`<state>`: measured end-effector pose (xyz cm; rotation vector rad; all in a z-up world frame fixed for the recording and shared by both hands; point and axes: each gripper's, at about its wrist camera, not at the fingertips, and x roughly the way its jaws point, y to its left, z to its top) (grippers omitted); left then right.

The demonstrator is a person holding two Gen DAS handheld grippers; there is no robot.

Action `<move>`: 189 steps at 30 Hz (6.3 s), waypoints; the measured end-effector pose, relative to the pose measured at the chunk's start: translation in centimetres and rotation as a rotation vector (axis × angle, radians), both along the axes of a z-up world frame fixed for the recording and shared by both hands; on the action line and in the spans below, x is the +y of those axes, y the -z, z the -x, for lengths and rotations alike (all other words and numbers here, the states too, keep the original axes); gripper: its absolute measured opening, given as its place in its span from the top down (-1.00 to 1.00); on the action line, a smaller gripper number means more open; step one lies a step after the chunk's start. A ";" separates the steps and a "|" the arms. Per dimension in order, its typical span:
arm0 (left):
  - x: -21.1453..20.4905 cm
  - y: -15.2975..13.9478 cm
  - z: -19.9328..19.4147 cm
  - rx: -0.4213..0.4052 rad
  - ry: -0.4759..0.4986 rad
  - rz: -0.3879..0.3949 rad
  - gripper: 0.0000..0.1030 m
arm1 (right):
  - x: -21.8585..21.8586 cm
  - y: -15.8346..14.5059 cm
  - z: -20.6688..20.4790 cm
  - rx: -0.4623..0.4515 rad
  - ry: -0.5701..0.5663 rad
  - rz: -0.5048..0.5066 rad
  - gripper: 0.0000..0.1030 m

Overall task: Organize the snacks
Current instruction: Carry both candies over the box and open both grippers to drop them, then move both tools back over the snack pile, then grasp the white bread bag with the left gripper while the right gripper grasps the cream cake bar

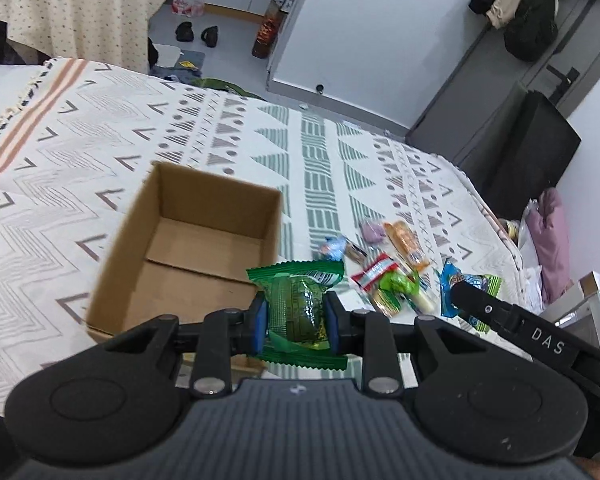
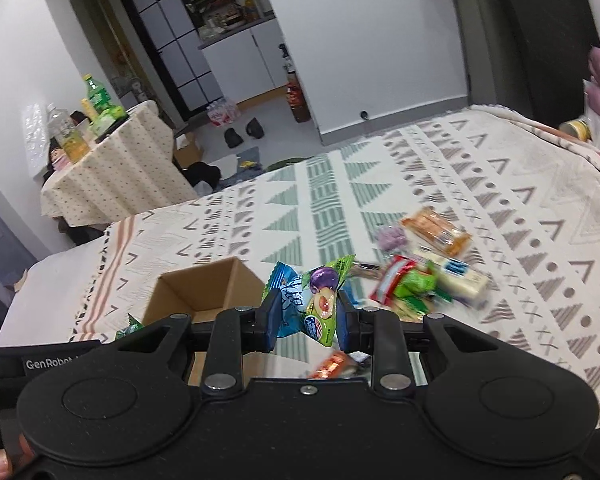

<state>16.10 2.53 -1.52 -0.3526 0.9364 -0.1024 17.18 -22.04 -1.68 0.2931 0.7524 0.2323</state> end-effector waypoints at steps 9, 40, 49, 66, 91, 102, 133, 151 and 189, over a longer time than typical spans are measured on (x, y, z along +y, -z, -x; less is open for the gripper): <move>4.3 -2.5 -0.8 -0.024 -0.061 -0.027 0.45 | 3.5 -0.8 -1.4 0.000 -0.069 -0.015 0.48; 7.6 4.2 -10.8 0.141 -0.075 -0.008 0.04 | 10.8 1.4 -8.2 0.128 -0.138 -0.040 0.47; 7.3 3.9 -11.6 0.145 -0.089 -0.054 -0.53 | 11.3 2.0 -9.4 0.145 -0.132 -0.041 0.47; 11.1 2.1 -9.8 0.136 -0.222 -0.066 -0.76 | 12.1 -0.2 -9.2 0.074 -0.157 -0.078 -0.26; 6.4 -1.9 -5.5 0.033 -0.172 -0.092 -0.99 | 5.2 -2.4 -4.0 -0.001 -0.014 0.016 -1.00; 1.5 -3.6 -4.4 -0.008 -0.138 -0.135 -0.99 | 0.1 -2.7 -2.2 -0.024 0.025 0.028 -1.00; -12.7 -0.7 -4.7 0.045 0.002 -0.135 -0.99 | -13.6 1.5 -0.3 0.033 0.119 0.034 -1.00; -15.7 6.6 -9.0 0.165 -0.003 -0.128 -0.67 | -17.0 8.5 -5.3 0.198 0.069 -0.042 -0.55; -13.7 17.4 -14.6 0.408 -0.097 -0.121 0.03 | -10.7 17.8 -16.2 0.292 -0.210 0.219 -0.39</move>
